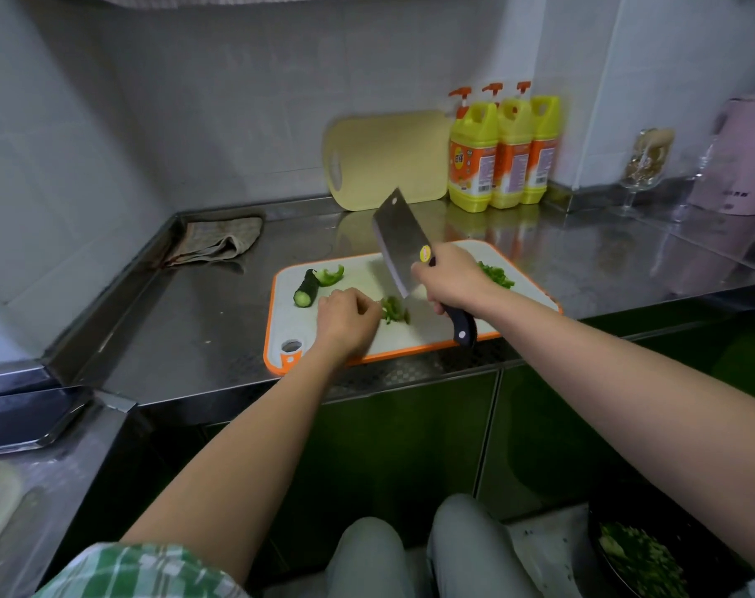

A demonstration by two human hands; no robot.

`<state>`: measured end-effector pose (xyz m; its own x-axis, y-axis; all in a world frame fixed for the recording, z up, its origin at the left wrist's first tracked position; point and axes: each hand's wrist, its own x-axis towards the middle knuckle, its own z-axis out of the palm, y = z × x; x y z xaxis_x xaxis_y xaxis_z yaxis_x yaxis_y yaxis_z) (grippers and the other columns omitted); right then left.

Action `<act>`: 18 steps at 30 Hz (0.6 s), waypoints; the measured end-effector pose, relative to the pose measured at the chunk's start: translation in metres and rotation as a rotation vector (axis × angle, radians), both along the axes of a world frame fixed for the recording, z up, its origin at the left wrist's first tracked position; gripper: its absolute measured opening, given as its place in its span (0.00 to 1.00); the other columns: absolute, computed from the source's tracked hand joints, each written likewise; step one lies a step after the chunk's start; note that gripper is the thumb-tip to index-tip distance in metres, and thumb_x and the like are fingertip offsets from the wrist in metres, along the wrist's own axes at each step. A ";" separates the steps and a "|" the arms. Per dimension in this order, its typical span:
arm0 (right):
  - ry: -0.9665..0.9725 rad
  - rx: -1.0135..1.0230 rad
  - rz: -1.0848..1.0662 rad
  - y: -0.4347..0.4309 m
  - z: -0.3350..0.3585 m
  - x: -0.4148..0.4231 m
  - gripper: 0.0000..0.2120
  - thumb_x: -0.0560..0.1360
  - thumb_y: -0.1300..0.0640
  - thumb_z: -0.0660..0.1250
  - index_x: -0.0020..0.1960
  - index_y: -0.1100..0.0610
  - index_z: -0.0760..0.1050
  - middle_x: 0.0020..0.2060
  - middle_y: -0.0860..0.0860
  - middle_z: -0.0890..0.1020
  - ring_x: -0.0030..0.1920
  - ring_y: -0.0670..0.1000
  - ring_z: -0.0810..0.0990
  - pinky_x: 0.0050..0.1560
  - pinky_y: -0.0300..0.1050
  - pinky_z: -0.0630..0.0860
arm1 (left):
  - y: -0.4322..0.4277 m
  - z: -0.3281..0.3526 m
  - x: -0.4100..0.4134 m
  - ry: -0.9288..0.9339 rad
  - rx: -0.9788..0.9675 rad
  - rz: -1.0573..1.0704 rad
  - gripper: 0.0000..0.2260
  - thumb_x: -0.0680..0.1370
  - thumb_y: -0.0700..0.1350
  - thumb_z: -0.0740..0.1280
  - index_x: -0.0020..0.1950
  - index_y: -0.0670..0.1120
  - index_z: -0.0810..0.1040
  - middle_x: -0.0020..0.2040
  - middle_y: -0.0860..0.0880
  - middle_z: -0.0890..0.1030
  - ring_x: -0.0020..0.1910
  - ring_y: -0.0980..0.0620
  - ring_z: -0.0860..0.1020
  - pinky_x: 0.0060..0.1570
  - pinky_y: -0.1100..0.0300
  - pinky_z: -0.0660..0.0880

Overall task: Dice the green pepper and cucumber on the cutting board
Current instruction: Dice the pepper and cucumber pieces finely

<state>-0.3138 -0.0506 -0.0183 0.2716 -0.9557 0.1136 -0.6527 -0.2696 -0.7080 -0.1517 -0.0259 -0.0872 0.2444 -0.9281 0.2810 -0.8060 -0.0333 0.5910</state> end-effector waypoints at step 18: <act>-0.043 0.086 -0.034 -0.007 -0.017 -0.047 0.11 0.79 0.60 0.58 0.38 0.59 0.70 0.29 0.59 0.76 0.25 0.55 0.75 0.29 0.43 0.71 | -0.023 0.037 0.002 -0.627 0.150 -0.511 0.14 0.76 0.40 0.68 0.61 0.49 0.79 0.55 0.48 0.78 0.55 0.47 0.76 0.52 0.56 0.71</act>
